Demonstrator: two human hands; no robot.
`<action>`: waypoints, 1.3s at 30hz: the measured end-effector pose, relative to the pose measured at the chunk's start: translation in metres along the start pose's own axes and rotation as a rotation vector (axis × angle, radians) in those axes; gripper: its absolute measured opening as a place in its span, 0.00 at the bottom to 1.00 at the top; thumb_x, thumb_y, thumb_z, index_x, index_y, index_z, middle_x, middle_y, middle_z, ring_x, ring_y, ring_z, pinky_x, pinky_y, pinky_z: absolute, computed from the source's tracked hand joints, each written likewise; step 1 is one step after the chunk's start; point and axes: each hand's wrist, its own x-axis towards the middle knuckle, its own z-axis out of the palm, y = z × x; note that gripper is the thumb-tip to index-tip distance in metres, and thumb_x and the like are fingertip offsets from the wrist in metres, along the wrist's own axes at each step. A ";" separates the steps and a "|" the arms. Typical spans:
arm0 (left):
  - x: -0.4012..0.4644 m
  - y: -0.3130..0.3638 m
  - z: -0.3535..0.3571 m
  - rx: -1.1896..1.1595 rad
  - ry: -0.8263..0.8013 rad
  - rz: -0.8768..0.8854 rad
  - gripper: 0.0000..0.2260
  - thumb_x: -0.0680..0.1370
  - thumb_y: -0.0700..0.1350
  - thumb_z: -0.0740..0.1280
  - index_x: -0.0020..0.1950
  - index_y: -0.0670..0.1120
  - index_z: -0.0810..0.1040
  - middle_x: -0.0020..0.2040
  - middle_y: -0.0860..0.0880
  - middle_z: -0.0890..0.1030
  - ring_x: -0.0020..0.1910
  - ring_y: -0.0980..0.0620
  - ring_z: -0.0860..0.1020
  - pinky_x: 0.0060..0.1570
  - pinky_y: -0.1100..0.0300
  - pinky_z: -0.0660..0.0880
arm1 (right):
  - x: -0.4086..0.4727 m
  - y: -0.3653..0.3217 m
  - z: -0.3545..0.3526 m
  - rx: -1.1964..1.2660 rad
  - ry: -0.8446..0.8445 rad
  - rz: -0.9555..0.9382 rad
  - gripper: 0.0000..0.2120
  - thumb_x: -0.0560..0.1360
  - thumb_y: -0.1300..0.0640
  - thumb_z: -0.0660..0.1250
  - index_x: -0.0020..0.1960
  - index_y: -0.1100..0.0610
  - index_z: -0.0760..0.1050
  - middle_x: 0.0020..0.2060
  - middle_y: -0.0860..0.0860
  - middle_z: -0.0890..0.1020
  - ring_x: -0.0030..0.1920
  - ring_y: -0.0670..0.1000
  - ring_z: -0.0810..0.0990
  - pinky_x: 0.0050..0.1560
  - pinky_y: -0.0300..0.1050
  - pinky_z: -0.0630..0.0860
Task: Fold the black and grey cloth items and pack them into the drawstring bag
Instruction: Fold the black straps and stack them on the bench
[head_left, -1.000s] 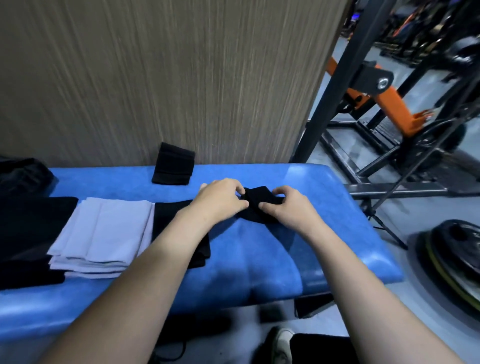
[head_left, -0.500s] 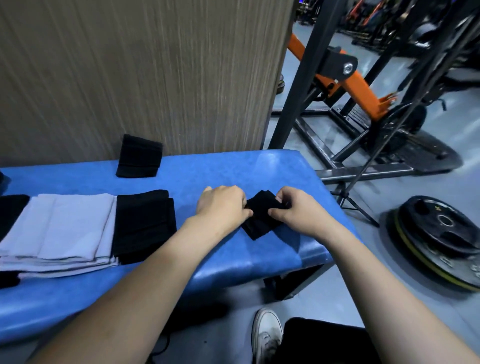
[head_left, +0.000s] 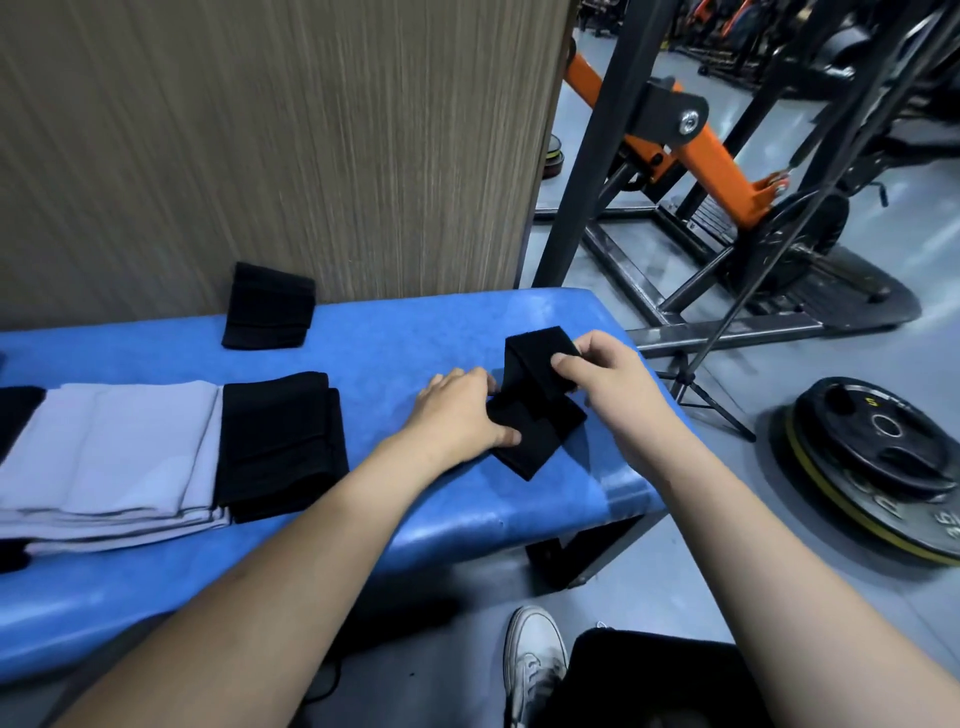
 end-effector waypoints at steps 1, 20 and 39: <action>0.000 0.000 0.000 -0.002 -0.004 0.001 0.27 0.70 0.57 0.75 0.65 0.50 0.72 0.61 0.47 0.74 0.63 0.44 0.69 0.59 0.54 0.67 | 0.001 -0.002 0.001 0.062 -0.004 0.016 0.07 0.78 0.59 0.67 0.44 0.58 0.70 0.36 0.53 0.76 0.35 0.49 0.74 0.36 0.41 0.68; -0.002 -0.007 -0.011 -0.874 0.100 -0.145 0.18 0.74 0.32 0.57 0.52 0.54 0.75 0.53 0.45 0.79 0.35 0.45 0.84 0.42 0.50 0.83 | 0.009 0.007 -0.007 0.018 0.098 0.146 0.05 0.74 0.64 0.63 0.49 0.59 0.69 0.35 0.59 0.80 0.26 0.53 0.74 0.24 0.41 0.66; -0.011 -0.006 0.006 -0.005 0.295 0.157 0.12 0.77 0.47 0.66 0.59 0.50 0.72 0.56 0.52 0.69 0.59 0.50 0.67 0.56 0.57 0.67 | 0.015 0.026 0.007 -0.940 -0.085 -0.165 0.19 0.73 0.55 0.68 0.63 0.49 0.76 0.49 0.50 0.69 0.58 0.58 0.71 0.60 0.53 0.71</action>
